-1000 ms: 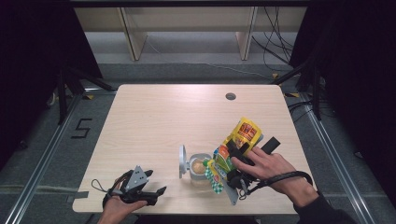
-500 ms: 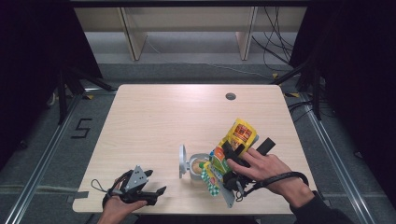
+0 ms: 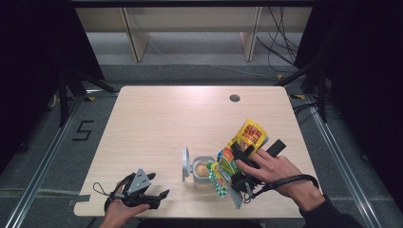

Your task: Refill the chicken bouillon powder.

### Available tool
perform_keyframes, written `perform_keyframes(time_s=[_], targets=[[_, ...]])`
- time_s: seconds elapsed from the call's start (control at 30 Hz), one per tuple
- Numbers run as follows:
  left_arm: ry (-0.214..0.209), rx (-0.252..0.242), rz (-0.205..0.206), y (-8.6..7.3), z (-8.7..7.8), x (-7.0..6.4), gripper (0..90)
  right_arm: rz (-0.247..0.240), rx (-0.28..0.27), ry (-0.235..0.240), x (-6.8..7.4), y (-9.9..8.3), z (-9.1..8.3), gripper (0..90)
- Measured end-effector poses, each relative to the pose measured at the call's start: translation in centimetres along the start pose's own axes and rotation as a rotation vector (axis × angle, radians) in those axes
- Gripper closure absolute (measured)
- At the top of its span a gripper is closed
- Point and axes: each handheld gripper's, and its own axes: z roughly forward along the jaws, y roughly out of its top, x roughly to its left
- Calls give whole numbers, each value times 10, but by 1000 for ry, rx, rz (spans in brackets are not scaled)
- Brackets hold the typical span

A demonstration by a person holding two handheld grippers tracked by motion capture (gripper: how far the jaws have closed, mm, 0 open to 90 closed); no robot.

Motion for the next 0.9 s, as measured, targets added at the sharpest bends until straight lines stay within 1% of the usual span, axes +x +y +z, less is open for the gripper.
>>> perform_keyframes(time_s=[0.03,0.07,0.1,0.13,0.17,0.2,0.23,0.27,0.3,0.33,0.37,0.4,0.43,0.47,0.5,0.53,0.57,0.6,0.63,0.67,0.7,0.73,0.77,0.8,0.83,0.9], targets=[[-4,2,2,0,0,0,224,-12,-16,-6,0,0,1,632],[-7,0,-3,0,0,0,224,-3,-2,0,0,0,-1,632],[-10,1,-2,0,0,0,224,6,-1,0,1,1,-2,632],[-10,0,-2,0,0,0,224,1,-6,2,0,1,-2,632],[-9,1,-2,0,0,0,224,-43,-17,-9,-2,1,-1,632],[-9,0,-2,0,0,0,223,10,-12,-3,1,3,-3,632],[-10,1,-1,0,0,0,224,-4,-9,0,0,4,-3,632],[-10,1,-1,0,0,0,224,9,-22,-12,0,5,-2,632],[-9,1,0,0,0,0,224,34,-30,-11,1,5,-2,632],[-10,1,1,0,0,0,224,6,-23,-6,-1,5,-2,632],[-6,5,5,0,0,1,224,37,-26,-9,1,5,-2,633],[-6,8,9,0,-1,1,224,54,-28,-6,2,6,-1,633],[-4,3,11,0,-1,1,224,14,-24,-5,0,4,-1,633],[-4,5,9,0,-1,1,224,42,-27,-11,2,4,-1,633],[-7,4,5,0,-1,1,224,44,-21,-16,3,3,-1,633],[-5,6,9,1,-1,1,224,61,-31,-9,4,2,-1,634],[-7,4,7,0,-1,1,224,75,-30,-18,6,1,-1,634],[-6,5,9,0,-1,1,224,86,-31,-21,8,0,-1,635],[-6,2,3,0,0,1,224,94,-33,-21,10,-1,-1,636],[-11,1,-1,0,0,0,224,135,-42,-33,15,-2,-1,637],[-11,1,-1,0,0,0,224,160,-50,-42,19,-2,-1,639],[-5,-3,-3,0,0,0,224,173,-69,-43,20,-3,-1,644],[-4,3,2,0,0,1,224,187,-64,-41,23,-4,-2,646],[0,-1,0,0,1,0,224,213,-62,-44,28,-3,-2,647],[1,2,2,0,0,0,224,223,-64,-49,30,-2,-1,649],[0,2,1,0,0,0,224,288,-88,-44,37,-2,-1,653]])
